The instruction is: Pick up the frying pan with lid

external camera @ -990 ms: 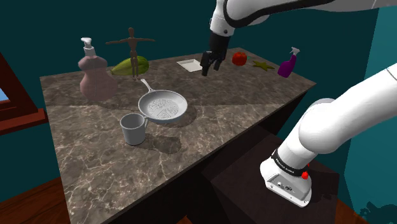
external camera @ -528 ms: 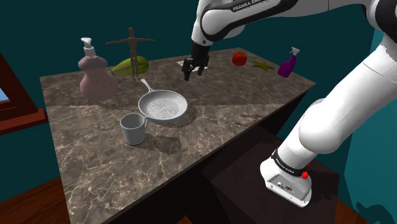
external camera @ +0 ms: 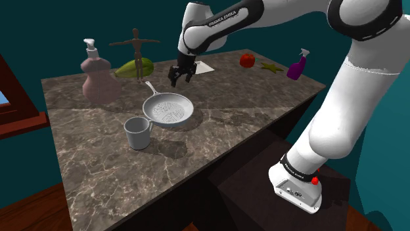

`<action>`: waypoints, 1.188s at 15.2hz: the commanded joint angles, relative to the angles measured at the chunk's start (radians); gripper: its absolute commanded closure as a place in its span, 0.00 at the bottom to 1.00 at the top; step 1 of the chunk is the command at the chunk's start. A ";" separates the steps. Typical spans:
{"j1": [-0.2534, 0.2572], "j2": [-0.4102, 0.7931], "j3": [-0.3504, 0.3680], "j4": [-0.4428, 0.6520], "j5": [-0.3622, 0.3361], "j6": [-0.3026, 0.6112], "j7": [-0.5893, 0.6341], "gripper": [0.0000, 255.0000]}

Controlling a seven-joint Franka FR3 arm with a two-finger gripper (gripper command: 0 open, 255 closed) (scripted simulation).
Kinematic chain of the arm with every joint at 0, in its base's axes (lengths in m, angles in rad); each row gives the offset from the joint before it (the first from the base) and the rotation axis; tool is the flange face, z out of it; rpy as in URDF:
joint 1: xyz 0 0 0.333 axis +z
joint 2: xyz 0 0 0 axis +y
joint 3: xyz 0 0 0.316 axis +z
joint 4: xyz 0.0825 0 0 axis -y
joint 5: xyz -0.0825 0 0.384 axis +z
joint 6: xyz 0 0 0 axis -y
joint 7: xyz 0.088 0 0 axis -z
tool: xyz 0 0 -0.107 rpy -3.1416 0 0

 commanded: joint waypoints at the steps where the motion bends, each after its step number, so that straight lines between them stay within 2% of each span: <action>1: 0.006 0.073 0.002 0.064 -0.003 0.021 0.015 0.00; 7: 0.026 0.299 -0.001 0.290 -0.012 0.057 0.050 0.00; 13: 0.050 0.543 -0.007 0.589 -0.018 0.038 0.079 0.00; 18: 0.051 0.580 -0.008 0.581 -0.018 0.083 0.076 0.00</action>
